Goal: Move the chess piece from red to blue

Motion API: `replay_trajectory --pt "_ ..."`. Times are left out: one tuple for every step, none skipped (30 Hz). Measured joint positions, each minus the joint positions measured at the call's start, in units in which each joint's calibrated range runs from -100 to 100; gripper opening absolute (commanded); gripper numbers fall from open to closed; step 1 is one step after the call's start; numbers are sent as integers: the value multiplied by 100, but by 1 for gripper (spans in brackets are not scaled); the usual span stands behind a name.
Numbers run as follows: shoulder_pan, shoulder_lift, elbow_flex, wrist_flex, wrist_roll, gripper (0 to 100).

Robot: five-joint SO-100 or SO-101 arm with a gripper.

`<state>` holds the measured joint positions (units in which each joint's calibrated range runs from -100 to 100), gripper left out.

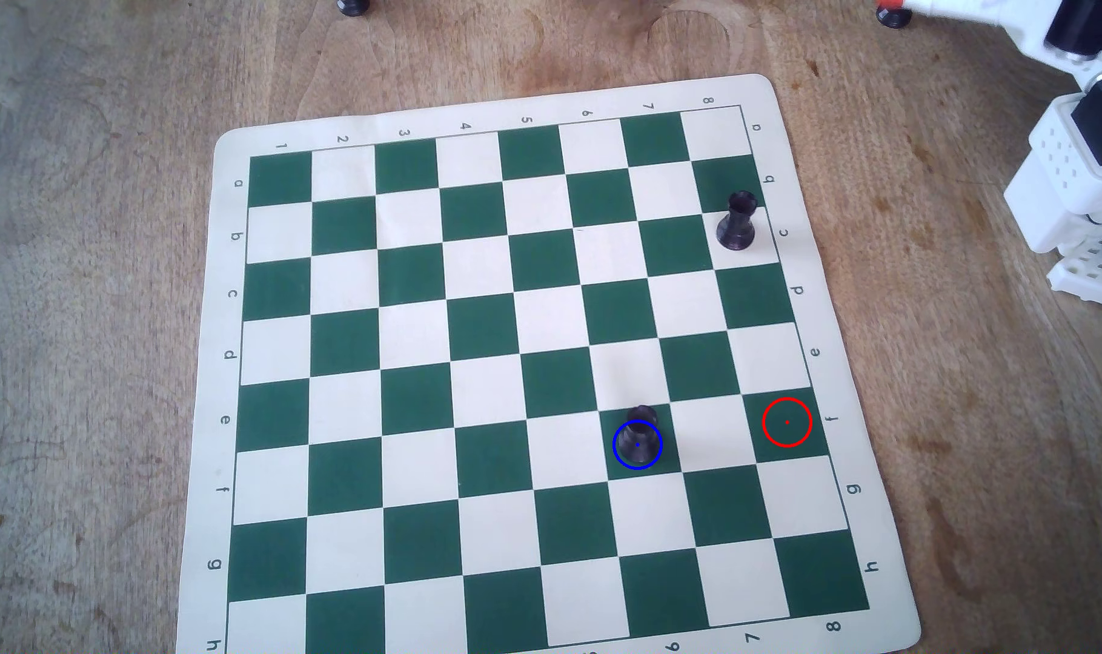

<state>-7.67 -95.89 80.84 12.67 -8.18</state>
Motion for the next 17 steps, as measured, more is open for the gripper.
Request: replay_trajectory --pt "-7 34 596 -1171 161 0" --pt "-7 67 786 -1785 200 0" --pt "-15 84 976 -2414 264 0" --pt "44 75 1148 -3004 332 0" --pt "184 17 1410 -4271 347 0" --pt "199 25 1455 -4845 361 0" --pt "184 25 1545 -5378 376 0" --pt "133 17 1726 -5952 391 0" --pt "140 59 1780 -6510 410 0" --pt "199 17 1789 -7522 405 0" --pt "206 25 1808 -7912 405 0" --pt "221 25 1808 -8175 405 0" --pt "236 25 1817 -8398 410 0" --pt "236 25 1826 -9076 415 0" --pt "236 25 1826 -9291 425 0" --pt "236 25 1826 -9458 420 0" --pt "236 25 1826 -9641 430 0"
